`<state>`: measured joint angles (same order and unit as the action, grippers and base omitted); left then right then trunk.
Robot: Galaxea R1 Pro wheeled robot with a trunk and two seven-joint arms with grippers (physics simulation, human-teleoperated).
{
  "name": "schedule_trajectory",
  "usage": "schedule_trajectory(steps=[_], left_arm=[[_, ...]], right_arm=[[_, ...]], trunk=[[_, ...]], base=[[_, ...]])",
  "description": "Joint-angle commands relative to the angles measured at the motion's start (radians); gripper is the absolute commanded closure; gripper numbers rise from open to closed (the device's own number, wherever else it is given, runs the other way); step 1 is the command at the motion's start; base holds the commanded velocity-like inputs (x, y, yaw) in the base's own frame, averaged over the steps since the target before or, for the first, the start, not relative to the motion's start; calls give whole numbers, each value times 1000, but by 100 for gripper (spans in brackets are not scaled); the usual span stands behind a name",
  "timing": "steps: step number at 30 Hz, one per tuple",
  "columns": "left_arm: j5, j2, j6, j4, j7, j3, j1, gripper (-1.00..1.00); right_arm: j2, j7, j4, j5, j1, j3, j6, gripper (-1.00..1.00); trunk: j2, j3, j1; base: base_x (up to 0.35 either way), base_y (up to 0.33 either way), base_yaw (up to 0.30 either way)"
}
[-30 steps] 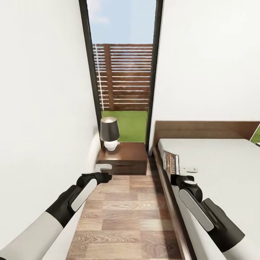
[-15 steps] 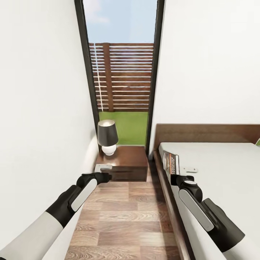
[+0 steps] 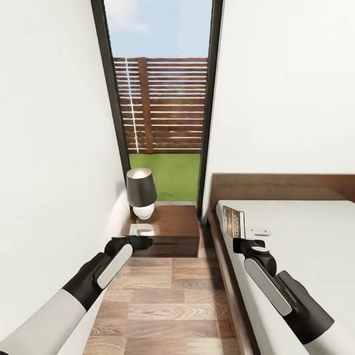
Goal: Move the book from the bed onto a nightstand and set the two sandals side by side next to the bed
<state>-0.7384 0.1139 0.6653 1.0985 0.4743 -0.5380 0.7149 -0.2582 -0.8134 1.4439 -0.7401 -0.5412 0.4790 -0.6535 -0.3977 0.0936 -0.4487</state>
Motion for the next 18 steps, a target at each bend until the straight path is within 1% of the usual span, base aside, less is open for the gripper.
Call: schedule_trajectory(steps=[1, 12, 15, 18], left_arm=[[-11, 1, 0, 1, 10, -3, 1, -100], [-10, 1, 0, 1, 10, -3, 1, -100], [-9, 1, 0, 1, 10, -3, 1, -100], [-9, 1, 0, 1, 10, -3, 1, -100]], right_arm=[[-1, -10, 2, -4, -2, 3, -3, 100], [-1, -10, 3, -4, -2, 3, -3, 100], [-1, -10, 3, -4, -2, 3, -3, 100], [-1, -10, 3, -4, -2, 3, -3, 100]], trunk=[[-2, 2, -1], [-2, 2, -1], [-2, 2, -1], [-2, 2, -1]], base=[[333, -17, 0], [333, 14, 0], [206, 16, 0], [41, 3, 0]])
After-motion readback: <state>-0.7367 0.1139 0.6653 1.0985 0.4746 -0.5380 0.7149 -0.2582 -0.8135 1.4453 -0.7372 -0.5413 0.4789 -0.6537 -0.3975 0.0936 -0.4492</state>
